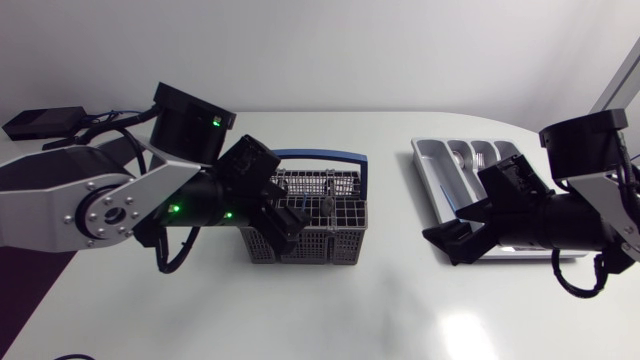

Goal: Transfer all utensils from the basket to the drawer tray.

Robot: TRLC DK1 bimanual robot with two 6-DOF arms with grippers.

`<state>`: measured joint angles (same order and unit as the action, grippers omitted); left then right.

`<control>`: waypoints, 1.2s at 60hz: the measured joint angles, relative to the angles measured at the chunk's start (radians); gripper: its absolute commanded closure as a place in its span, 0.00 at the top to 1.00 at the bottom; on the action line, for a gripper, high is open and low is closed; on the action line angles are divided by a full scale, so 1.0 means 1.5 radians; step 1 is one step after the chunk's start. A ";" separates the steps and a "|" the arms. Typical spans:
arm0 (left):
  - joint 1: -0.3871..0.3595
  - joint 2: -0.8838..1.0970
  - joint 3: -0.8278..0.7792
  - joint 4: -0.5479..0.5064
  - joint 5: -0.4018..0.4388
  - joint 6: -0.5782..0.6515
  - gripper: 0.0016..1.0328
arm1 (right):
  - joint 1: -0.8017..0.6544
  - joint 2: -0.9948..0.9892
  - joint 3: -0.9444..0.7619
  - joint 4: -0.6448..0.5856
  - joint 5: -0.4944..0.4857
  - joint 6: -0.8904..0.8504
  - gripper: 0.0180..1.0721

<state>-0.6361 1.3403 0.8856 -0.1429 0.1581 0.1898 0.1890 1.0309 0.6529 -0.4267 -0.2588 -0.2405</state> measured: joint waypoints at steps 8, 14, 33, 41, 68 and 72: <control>0.009 0.009 -0.015 0.080 0.021 0.009 0.58 | 0.000 0.009 0.000 0.001 0.000 0.000 0.95; 0.011 0.032 -0.017 0.101 0.025 0.015 0.57 | 0.000 0.015 0.000 0.004 0.000 0.000 0.95; 0.013 0.051 -0.028 0.118 0.027 0.028 0.14 | 0.018 0.021 0.000 0.007 0.001 0.000 0.95; 0.012 0.059 -0.032 0.132 0.032 0.034 0.03 | 0.018 0.020 0.000 0.008 0.001 0.000 0.95; 0.017 0.018 -0.036 0.128 0.053 0.034 0.03 | 0.022 0.017 0.000 0.007 0.001 -0.013 0.95; 0.017 0.004 -0.036 0.126 0.054 0.034 0.03 | 0.022 0.013 0.000 0.007 0.001 -0.014 0.95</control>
<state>-0.6113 1.3464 0.8310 0.0460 0.2390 0.2405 0.2218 1.0504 0.6529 -0.4156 -0.2577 -0.2611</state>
